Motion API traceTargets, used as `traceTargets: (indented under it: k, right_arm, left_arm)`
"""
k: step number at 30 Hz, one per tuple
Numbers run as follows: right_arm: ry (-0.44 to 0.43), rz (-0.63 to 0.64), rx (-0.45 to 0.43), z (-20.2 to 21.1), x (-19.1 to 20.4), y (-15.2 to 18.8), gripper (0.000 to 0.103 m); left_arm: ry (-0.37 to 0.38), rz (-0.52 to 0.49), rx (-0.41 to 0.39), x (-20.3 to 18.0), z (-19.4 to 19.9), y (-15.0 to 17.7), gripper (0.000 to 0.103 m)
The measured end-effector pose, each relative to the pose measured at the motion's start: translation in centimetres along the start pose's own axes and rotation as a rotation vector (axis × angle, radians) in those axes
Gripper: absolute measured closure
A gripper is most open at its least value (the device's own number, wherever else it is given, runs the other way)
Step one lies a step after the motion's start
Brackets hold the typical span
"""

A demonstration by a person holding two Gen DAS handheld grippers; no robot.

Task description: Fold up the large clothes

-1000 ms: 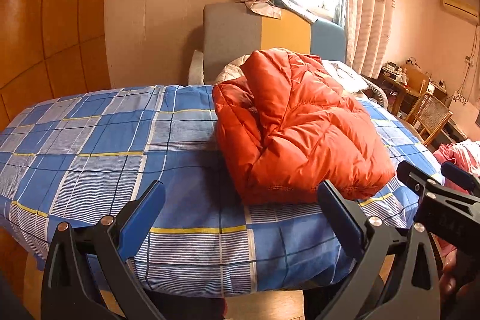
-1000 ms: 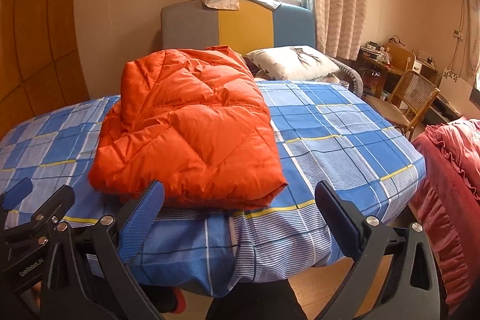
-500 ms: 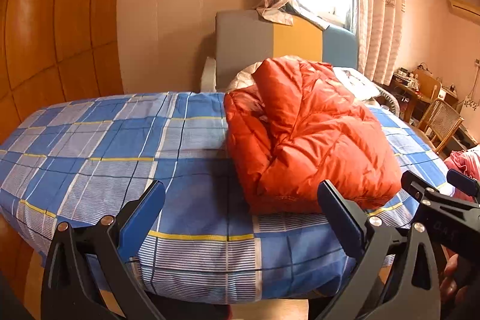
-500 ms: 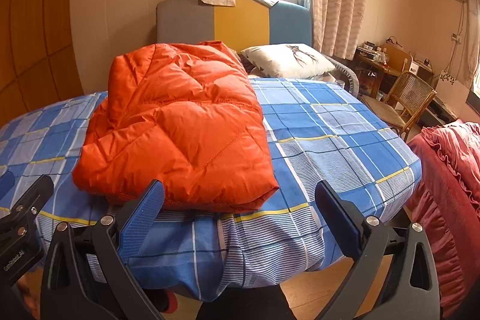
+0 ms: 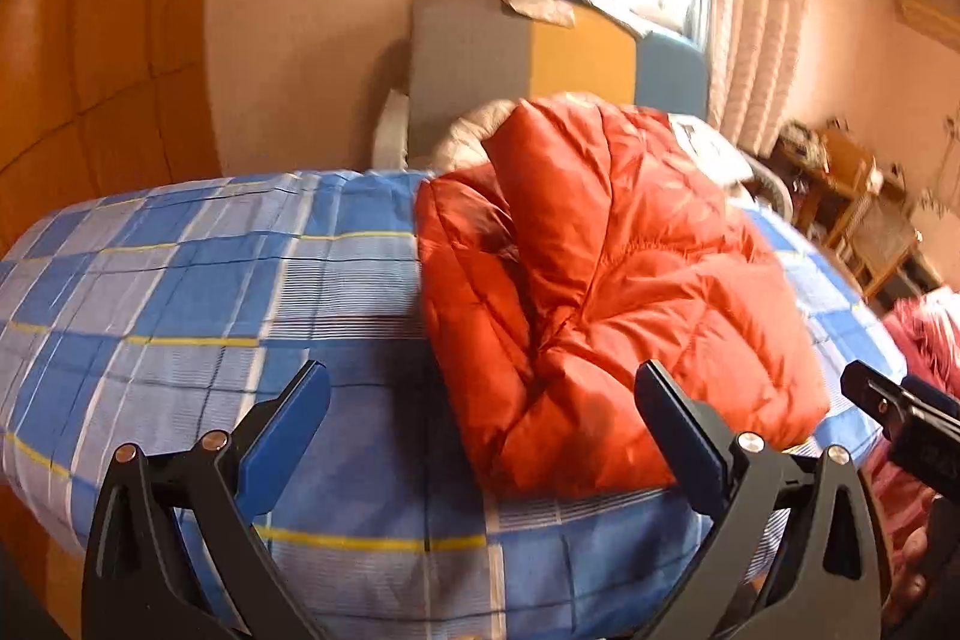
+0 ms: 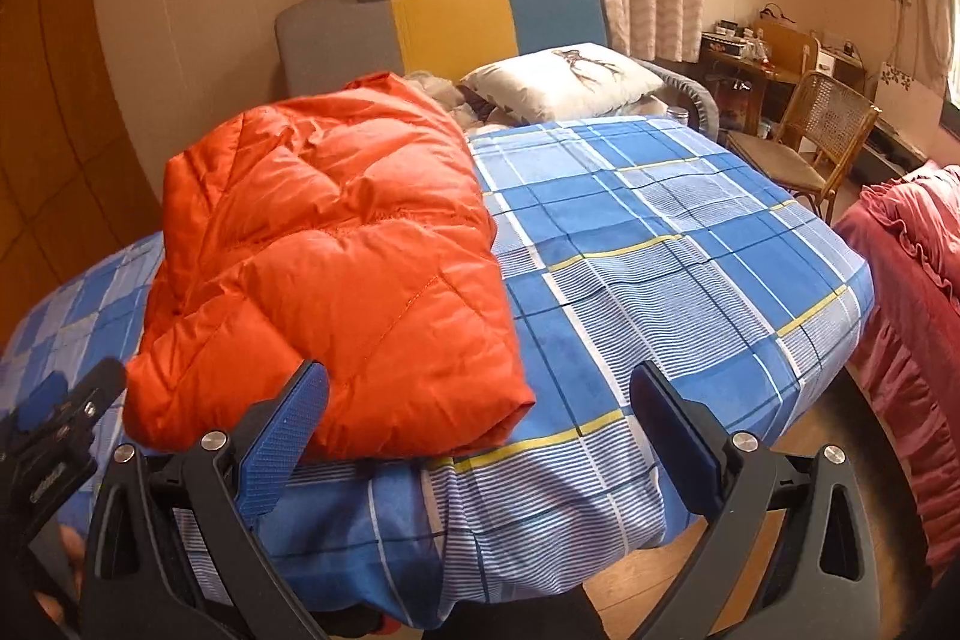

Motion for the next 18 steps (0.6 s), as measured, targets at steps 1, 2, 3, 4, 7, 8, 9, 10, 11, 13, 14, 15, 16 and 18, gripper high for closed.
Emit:
traceTargets:
  k: [1,2,3,4,7,8,9,10,11,13,14,15,16,18]
  right_arm:
    - [0.003,0.014,0.012,-0.6,0.3,0.1,0.003]
    - [0.002,0.027,0.024,-1.1,0.8,0.2,0.003]
    - [0.002,0.053,0.044,-2.0,1.3,0.4,0.003]
    - [0.01,0.074,0.066,-3.0,1.9,0.7,0.003]
    - [-0.008,0.111,0.109,-4.2,3.4,1.3,0.003]
    - [-0.002,0.113,0.1,-3.9,3.5,1.4,0.003]
    - [-0.003,0.113,0.087,-3.4,3.7,1.3,0.003]
    - [-0.013,0.11,0.077,-2.7,3.9,1.3,0.003]
    - [-0.021,0.111,0.071,-2.2,4.1,1.3,0.003]
    - [-0.032,0.122,0.048,-0.8,4.7,1.3,0.003]
    - [-0.035,0.129,0.033,-0.2,4.9,1.3,0.003]
    - [-0.037,0.138,0.021,0.4,5.2,1.4,0.003]
    - [-0.035,0.145,0.01,0.9,5.5,1.5,0.003]
    - [-0.027,0.157,-0.02,2.2,5.8,1.8,0.003]
  left_arm:
    - [-0.023,-0.01,0.013,0.1,-0.7,-0.1,0.002]
    - [-0.029,-0.019,0.023,0.1,-1.7,0.1,0.002]
    - [-0.028,-0.027,0.036,0.0,-2.4,0.2,0.002]
    - [-0.038,-0.03,0.057,0.2,-3.3,0.4,0.002]
    - [-0.028,-0.013,0.064,0.7,-3.7,0.7,0.002]
    - [-0.015,0.001,0.052,0.8,-3.2,0.7,0.002]
    - [-0.008,0.014,0.034,1.0,-2.5,0.7,0.002]
    - [-0.008,0.024,0.018,1.2,-1.9,0.6,0.002]
    - [-0.002,0.039,0.005,1.3,-1.1,0.6,0.002]
    - [0.021,0.067,-0.016,1.6,0.3,0.6,0.002]
    - [0.023,0.079,-0.033,1.7,1.2,0.7,0.002]
    - [0.023,0.081,-0.04,1.8,1.6,0.8,0.002]
    - [0.02,0.083,-0.05,1.9,2.3,0.9,0.002]
    - [-0.006,0.079,-0.07,2.0,3.5,1.5,0.002]
Point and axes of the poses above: each gripper's, at about its wrist camera, not at the fingertips, and z roughly against the way its jaws point, x to its left, y to its underside, the point moved 6 cm from there along -z, roughly the way its jaws point, and after that the axes turned 9 degrees about x, right-handed, at the moved point
